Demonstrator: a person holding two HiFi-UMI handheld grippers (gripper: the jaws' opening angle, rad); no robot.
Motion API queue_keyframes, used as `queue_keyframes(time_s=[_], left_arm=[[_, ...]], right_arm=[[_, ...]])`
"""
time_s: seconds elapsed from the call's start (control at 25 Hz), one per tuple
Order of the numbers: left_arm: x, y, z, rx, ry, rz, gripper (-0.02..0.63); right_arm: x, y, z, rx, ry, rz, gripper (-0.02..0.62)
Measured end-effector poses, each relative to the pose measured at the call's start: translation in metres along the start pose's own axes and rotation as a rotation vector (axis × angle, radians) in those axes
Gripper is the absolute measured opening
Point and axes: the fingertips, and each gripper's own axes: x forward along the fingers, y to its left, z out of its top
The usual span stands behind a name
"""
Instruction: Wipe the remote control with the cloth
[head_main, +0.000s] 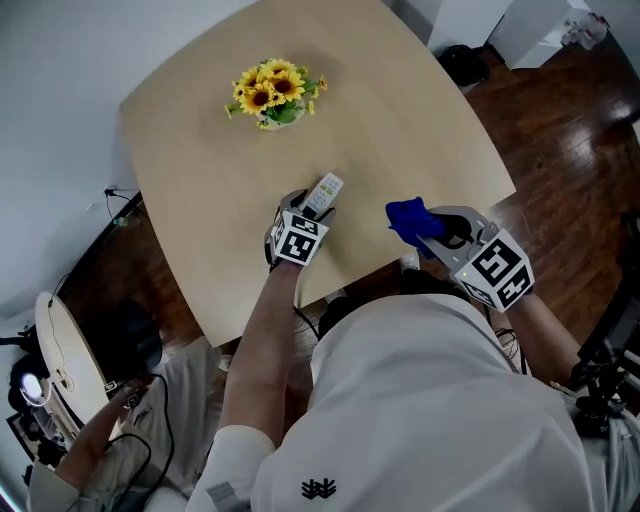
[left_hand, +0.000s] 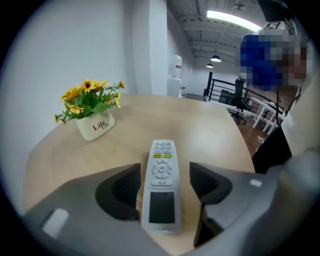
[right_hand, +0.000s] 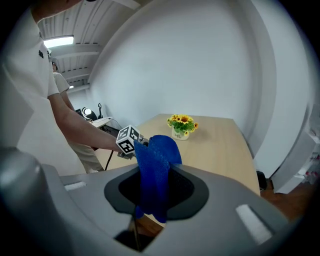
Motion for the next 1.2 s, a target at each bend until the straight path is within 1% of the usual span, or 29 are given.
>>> queue_keyframes(time_s=[0.12, 0.36, 0.52, 0.6, 0.8, 0.92, 1.0, 1.2], left_arm=[[0.015, 0.002, -0.004, 0.002, 0.021, -0.014, 0.313], [0.029, 0.003, -0.010, -0.015, 0.051, -0.029, 0.313], [0.029, 0.006, -0.011, -0.043, 0.045, -0.048, 0.314], [0.028, 0.007, -0.012, -0.050, 0.042, -0.042, 0.281], [0.026, 0.002, -0.013, -0.066, 0.053, -0.033, 0.279], [0.012, -0.004, -0.004, -0.067, 0.034, -0.020, 0.279], [-0.002, -0.009, 0.009, -0.055, 0.004, -0.019, 0.279], [-0.044, -0.035, 0.049, 0.034, -0.082, -0.055, 0.279]], right_arm=[[-0.004, -0.005, -0.003, 0.030, 0.010, -0.032, 0.086], [-0.012, -0.007, -0.011, 0.049, 0.029, -0.057, 0.086], [-0.012, -0.010, -0.013, 0.053, 0.029, -0.061, 0.086], [-0.012, -0.012, -0.014, 0.052, 0.030, -0.062, 0.086], [-0.012, -0.011, -0.012, 0.036, 0.026, -0.050, 0.086], [-0.012, -0.014, -0.005, 0.023, 0.016, -0.041, 0.086], [-0.012, -0.018, 0.002, 0.013, 0.005, -0.038, 0.086], [-0.010, -0.028, 0.032, -0.031, -0.056, -0.036, 0.086]])
